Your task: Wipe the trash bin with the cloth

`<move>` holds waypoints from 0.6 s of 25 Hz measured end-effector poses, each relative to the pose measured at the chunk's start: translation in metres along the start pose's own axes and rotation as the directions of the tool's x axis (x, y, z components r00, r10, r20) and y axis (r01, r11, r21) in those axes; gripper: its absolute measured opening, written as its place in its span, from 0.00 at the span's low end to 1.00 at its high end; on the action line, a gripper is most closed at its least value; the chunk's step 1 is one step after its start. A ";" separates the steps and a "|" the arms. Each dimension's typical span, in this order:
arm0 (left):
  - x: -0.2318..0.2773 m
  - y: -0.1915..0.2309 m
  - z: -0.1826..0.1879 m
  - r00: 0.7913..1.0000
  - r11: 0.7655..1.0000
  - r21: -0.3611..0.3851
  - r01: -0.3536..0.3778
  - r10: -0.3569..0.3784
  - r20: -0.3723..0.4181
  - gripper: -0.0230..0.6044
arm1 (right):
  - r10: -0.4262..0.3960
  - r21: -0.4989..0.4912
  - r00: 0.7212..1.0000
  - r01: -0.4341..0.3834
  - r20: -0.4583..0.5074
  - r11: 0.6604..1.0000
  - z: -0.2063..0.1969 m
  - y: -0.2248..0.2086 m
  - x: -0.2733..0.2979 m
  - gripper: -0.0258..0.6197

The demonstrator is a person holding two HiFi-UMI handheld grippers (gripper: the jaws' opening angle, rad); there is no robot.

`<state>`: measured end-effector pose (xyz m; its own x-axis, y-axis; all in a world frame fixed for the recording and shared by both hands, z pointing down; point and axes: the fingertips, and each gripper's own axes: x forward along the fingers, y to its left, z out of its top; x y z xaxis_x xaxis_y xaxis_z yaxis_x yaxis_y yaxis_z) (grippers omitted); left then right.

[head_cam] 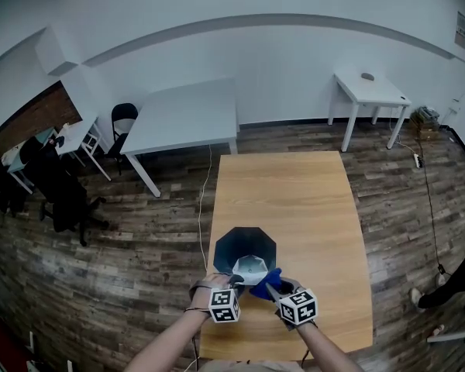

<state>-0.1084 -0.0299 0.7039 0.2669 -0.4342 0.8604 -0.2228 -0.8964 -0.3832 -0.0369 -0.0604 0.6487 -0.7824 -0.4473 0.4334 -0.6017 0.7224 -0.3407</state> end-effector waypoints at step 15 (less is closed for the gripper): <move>0.005 -0.003 0.010 0.999 0.995 0.085 0.046 -0.048 0.014 0.12 | 0.006 0.048 0.994 -0.001 -0.112 0.999 -0.055 -0.048 0.047 0.16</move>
<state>-0.0974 -0.0304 0.7063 0.2900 -0.3923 0.8729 -0.1301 -0.9198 -0.3701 -0.0359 -0.0870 0.7315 -0.7633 -0.3812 0.5216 -0.6082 0.6963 -0.3811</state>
